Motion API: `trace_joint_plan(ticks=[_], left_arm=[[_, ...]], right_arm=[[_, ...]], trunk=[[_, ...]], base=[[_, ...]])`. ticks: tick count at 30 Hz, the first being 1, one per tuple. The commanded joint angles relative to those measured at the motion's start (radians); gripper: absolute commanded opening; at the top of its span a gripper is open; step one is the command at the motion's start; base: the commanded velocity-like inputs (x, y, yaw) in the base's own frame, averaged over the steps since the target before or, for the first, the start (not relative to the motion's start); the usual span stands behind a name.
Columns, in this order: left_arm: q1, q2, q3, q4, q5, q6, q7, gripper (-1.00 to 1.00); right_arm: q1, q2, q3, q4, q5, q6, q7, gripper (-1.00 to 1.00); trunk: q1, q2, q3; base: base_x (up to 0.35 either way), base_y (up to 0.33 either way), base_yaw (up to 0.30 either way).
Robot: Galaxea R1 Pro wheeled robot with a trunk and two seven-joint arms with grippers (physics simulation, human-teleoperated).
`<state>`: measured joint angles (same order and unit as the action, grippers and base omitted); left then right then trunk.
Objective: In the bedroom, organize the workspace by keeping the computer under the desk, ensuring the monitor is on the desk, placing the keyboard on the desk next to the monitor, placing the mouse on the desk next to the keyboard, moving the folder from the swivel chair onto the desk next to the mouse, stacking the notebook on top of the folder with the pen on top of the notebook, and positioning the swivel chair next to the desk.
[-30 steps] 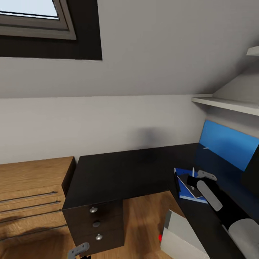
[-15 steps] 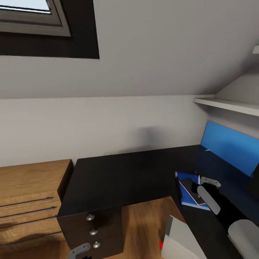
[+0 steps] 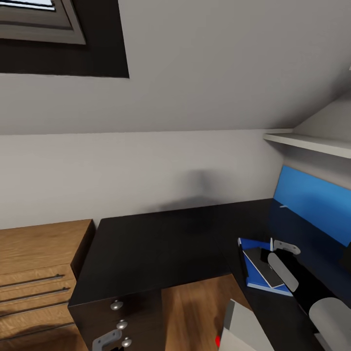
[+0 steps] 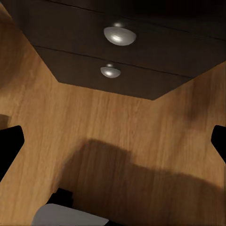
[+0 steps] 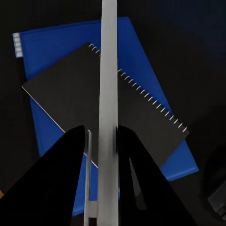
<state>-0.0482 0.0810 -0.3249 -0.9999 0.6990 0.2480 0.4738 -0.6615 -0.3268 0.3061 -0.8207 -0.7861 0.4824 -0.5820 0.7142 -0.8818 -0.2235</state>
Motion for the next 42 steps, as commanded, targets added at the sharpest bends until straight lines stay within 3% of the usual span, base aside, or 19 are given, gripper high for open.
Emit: trace_joint_plan(ticks=[1, 5, 42], left_arm=[[-0.001, 0.0, -0.004, -0.002, 0.007, 0.002, 0.009, 1.0], [-0.001, -0.001, -0.005, -0.003, 0.005, 0.001, 0.009, 1.0], [-0.001, -0.003, -0.006, -0.002, 0.007, 0.001, 0.009, 1.0]], right_arm=[[-0.001, -0.001, 0.005, -0.001, -0.007, 0.002, -0.009, -1.0], [-0.001, -0.001, 0.006, -0.001, -0.007, 0.002, -0.009, -1.0], [-0.001, 0.002, 0.007, -0.003, -0.005, 0.002, -0.009, -1.0]], trunk=[[0.0, -0.001, -0.002], [0.0, -0.001, -0.002], [0.142, -0.26, -0.117]], base=[[0.011, -0.008, 0.0], [0.005, -0.003, 0.0], [0.0, 0.0, 0.0]])
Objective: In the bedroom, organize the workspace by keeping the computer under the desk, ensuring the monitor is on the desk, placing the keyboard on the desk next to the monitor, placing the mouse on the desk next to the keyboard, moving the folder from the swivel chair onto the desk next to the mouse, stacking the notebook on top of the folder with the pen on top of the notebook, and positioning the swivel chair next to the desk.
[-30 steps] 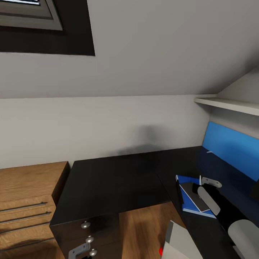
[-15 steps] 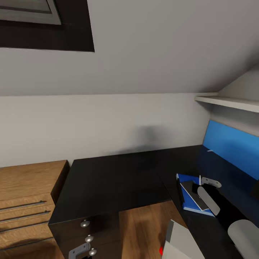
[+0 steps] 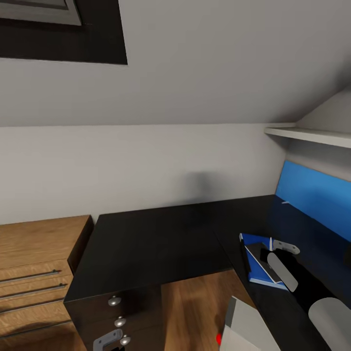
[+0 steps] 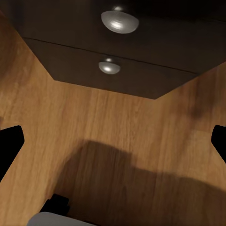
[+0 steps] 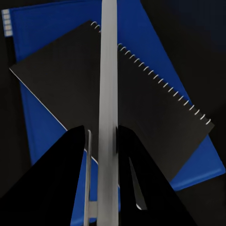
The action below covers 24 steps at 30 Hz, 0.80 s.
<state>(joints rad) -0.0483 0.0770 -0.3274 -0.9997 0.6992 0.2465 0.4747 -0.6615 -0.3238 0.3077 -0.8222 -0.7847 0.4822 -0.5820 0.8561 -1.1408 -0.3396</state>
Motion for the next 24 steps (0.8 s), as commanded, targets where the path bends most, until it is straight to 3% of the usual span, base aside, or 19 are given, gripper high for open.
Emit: trace_joint_plan(ticks=[1, 6, 10, 11, 24], left_arm=[[-0.001, 0.001, -0.004, -0.002, 0.006, 0.002, 0.009, 1.0], [-0.001, 0.001, -0.004, -0.002, 0.006, 0.002, 0.009, 1.0], [-0.001, 0.002, -0.005, -0.002, 0.006, 0.003, 0.009, 1.0], [-0.001, 0.003, -0.005, -0.002, 0.006, 0.003, 0.009, 1.0], [-0.001, 0.003, -0.006, -0.002, 0.005, 0.004, 0.009, 1.0]], right_arm=[[-0.001, -0.001, 0.006, -0.002, -0.007, 0.003, -0.009, -1.0], [-0.001, 0.0, 0.008, -0.002, -0.007, 0.003, -0.009, -1.0], [-0.001, 0.0, 0.008, -0.002, -0.007, 0.003, -0.009, -1.0], [-0.001, 0.0, 0.008, -0.002, -0.007, 0.003, -0.009, 1.0], [-0.001, 0.0, 0.011, -0.038, -0.007, 0.003, -0.009, 1.0]], trunk=[[0.004, -0.008, -0.005], [0.023, -0.043, -0.02], [0.023, -0.043, -0.02], [0.023, -0.043, -0.02], [0.023, -0.043, -0.02]], base=[[0.0, 0.0, 0.0], [0.0, 0.0, 0.0], [0.0, 0.0, 0.0], [0.0, 0.0, 0.0], [0.0, 0.0, 0.0]])
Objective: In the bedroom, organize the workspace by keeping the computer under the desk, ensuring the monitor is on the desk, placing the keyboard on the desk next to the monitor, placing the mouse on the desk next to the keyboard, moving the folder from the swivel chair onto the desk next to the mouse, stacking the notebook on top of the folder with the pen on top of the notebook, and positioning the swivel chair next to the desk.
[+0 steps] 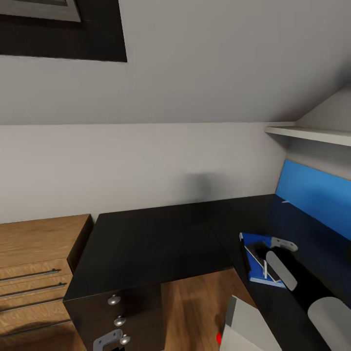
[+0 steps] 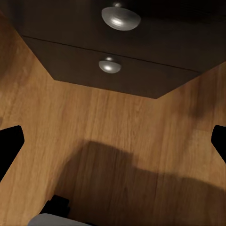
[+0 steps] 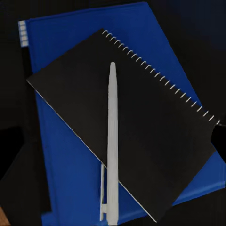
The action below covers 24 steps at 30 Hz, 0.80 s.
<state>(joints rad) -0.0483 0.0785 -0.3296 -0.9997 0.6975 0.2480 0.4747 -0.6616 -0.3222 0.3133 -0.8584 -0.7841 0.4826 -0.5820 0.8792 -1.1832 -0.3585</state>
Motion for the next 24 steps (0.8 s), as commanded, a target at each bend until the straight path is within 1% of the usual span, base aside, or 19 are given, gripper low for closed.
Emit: trace_joint_plan(ticks=[1, 6, 7, 10, 12, 13, 14, 16, 18, 19, 21, 22, 23, 24], left_arm=[[-0.001, 0.001, -0.004, -0.002, 0.007, 0.002, 0.009, 1.0], [-0.001, 0.001, -0.005, -0.002, 0.007, 0.002, 0.009, 1.0], [-0.001, 0.001, -0.005, -0.002, 0.007, 0.002, 0.009, 1.0], [-0.001, 0.001, -0.005, -0.002, 0.007, 0.002, 0.009, 1.0], [-0.001, 0.001, -0.005, -0.001, 0.007, 0.002, 0.009, 1.0], [-0.001, 0.001, -0.005, 0.001, 0.007, 0.002, 0.009, 1.0], [-0.001, 0.001, -0.005, 0.011, 0.005, 0.001, 0.009, 1.0], [-0.001, 0.001, -0.004, 0.015, 0.004, 0.001, 0.009, 1.0], [-0.001, 0.001, -0.004, 0.018, 0.004, 0.001, 0.009, 1.0], [-0.001, 0.0, -0.005, 0.038, 0.002, 0.0, 0.009, 1.0], [-0.001, 0.0, -0.006, 0.06, 0.0, 0.0, 0.008, 1.0], [-0.001, -0.002, -0.006, 0.07, -0.001, -0.009, 0.008, 1.0], [-0.001, -0.003, -0.006, 0.072, -0.003, -0.022, 0.007, 1.0], [-0.001, -0.004, -0.006, 0.074, -0.012, -0.036, 0.007, 1.0]], right_arm=[[-0.001, -0.001, 0.005, -0.021, -0.008, 0.002, -0.009, 1.0], [-0.001, 0.0, 0.005, -0.109, -0.016, 0.008, -0.012, 1.0], [0.0, 0.011, 0.006, -0.123, -0.017, 0.01, -0.012, 1.0], [0.0, 0.056, 0.01, -0.139, -0.019, 0.019, -0.017, 1.0], [0.0, 0.096, 0.012, -0.142, -0.018, 0.053, -0.019, 1.0], [0.0, 0.123, 0.013, -0.144, -0.016, 0.078, -0.02, 1.0], [0.0, 0.173, 0.01, -0.145, -0.012, 0.126, -0.033, 1.0], [0.0, 0.193, 0.01, -0.147, -0.011, 0.145, -0.049, 1.0], [0.0, 0.207, 0.009, -0.157, -0.011, 0.156, -0.07, 1.0], [0.001, 0.225, 0.008, -0.184, -0.014, 0.16, -0.086, 1.0], [0.002, 0.249, 0.008, -0.188, -0.009, 0.16, -0.091, 1.0], [0.002, 0.262, 0.009, -0.188, -0.007, 0.159, -0.105, 1.0], [0.002, 0.265, 0.017, -0.188, -0.008, 0.159, -0.121, 1.0], [0.002, 0.268, 0.074, -0.189, -0.008, 0.158, -0.138, 1.0]], trunk=[[0.0, -0.001, -0.001], [0.0, -0.001, -0.001], [0.0, -0.001, -0.001], [0.0, -0.001, -0.001], [0.0, -0.001, -0.001], [0.0, -0.001, -0.001], [0.0, -0.001, -0.001], [0.0, -0.001, -0.001], [0.0, -0.001, -0.001], [0.0, -0.001, 0.0], [0.0, -0.001, 0.002], [0.0, -0.001, 0.003], [0.0, -0.001, 0.004], [0.0, -0.001, 0.004]], base=[[0.0, 0.0, 0.0], [0.0, 0.0, 0.0], [0.0, 0.0, 0.0], [0.0, 0.0, 0.0], [0.0, 0.0, 0.0], [0.0, 0.0, 0.0], [0.0, 0.0, 0.0], [0.0, 0.0, 0.0], [0.0, 0.0, 0.0], [0.0, 0.0, 0.047], [0.0, 0.0, 0.115], [-0.019, 0.0, 0.193], [-0.138, 0.0, 0.205], [-0.284, 0.0, 0.214]])
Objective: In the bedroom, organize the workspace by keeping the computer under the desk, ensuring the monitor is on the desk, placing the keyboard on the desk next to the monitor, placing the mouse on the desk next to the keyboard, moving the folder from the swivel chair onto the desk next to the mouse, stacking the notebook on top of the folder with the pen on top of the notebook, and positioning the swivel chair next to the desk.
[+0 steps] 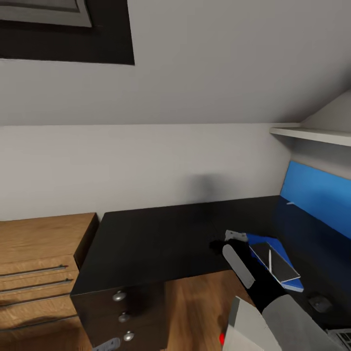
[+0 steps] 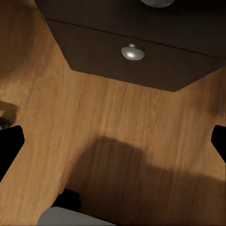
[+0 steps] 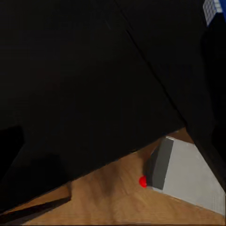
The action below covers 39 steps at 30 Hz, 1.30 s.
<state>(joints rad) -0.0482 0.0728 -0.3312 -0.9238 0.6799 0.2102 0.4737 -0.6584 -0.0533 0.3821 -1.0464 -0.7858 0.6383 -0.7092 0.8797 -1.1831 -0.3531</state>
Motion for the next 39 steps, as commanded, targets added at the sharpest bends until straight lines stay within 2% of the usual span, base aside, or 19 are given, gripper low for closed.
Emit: trace_joint_plan(ticks=[1, 3, 7, 17, 24, 30, 39], left_arm=[[-0.001, 0.001, -0.005, -0.002, 0.005, 0.001, 0.008, 1.0], [-0.001, 0.001, -0.005, -0.001, 0.003, -0.002, 0.008, 1.0], [-0.001, 0.001, -0.005, -0.001, 0.002, -0.003, 0.009, 1.0], [-0.001, 0.001, -0.005, -0.001, 0.001, -0.004, 0.009, 1.0], [-0.001, 0.001, -0.005, -0.001, 0.001, -0.005, 0.009, 1.0], [-0.001, 0.001, -0.005, -0.001, 0.001, -0.004, 0.009, 1.0], [-0.001, 0.0, -0.005, 0.001, 0.002, -0.004, 0.009, 1.0]], right_arm=[[-0.001, -0.001, 0.018, -0.002, -0.007, 0.002, -0.012, 1.0], [-0.001, -0.001, 0.052, -0.006, -0.006, -0.003, -0.014, 1.0], [-0.001, 0.0, 0.072, -0.011, -0.008, -0.008, -0.014, 1.0], [-0.001, 0.001, 0.079, -0.011, -0.009, -0.01, -0.014, 1.0], [0.0, 0.011, 0.08, -0.011, -0.007, -0.011, -0.015, 1.0], [0.0, 0.013, 0.114, -0.009, -0.007, -0.016, -0.015, 1.0], [0.0, 0.014, 0.13, 0.0, -0.009, -0.044, -0.01, 1.0]], trunk=[[0.0, -0.001, -0.001], [0.0, -0.001, -0.001], [0.0, -0.001, -0.003], [0.0, -0.001, -0.006], [0.0, -0.001, -0.006], [0.0, -0.001, -0.006], [0.0, -0.001, -0.006]], base=[[-0.294, 0.0, 0.214], [-0.314, 0.0, 0.192], [-0.328, 0.0, 0.109], [-0.335, 0.0, 0.012], [-0.336, 0.0, 0.001], [-0.336, 0.0, 0.023], [-0.271, -0.029, 0.004]])
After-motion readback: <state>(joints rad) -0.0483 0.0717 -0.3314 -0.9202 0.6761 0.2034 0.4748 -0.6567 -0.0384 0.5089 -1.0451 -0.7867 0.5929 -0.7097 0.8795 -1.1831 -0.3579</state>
